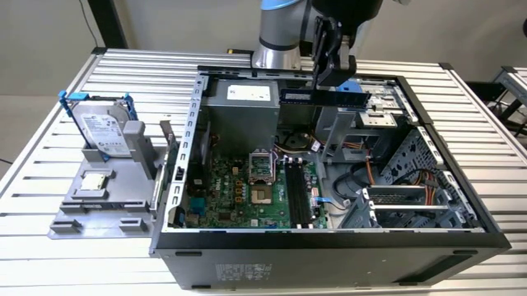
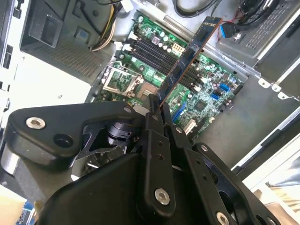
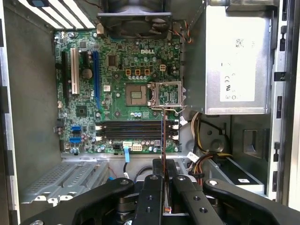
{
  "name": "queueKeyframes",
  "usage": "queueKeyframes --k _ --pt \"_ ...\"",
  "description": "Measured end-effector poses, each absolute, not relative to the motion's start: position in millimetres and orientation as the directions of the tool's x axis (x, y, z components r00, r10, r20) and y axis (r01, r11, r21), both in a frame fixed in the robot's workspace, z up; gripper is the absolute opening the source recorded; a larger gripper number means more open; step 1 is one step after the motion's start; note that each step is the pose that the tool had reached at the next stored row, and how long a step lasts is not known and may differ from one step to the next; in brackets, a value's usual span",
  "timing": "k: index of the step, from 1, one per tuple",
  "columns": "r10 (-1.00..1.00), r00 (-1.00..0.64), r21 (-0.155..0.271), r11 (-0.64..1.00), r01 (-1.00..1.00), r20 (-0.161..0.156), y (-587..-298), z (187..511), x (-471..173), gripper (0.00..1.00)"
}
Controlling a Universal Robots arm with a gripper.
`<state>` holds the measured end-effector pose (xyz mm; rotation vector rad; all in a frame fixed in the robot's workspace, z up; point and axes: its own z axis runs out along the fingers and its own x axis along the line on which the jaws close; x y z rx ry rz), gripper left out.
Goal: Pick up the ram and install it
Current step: 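Insert the ram into the slot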
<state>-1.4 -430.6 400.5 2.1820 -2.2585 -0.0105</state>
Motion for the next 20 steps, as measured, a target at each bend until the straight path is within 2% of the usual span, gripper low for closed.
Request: queueKeyframes --k 20 --pt "-0.998 -0.055 0.005 0.055 -0.998 -0.004 -430.6 400.5 -1.4 0.00"
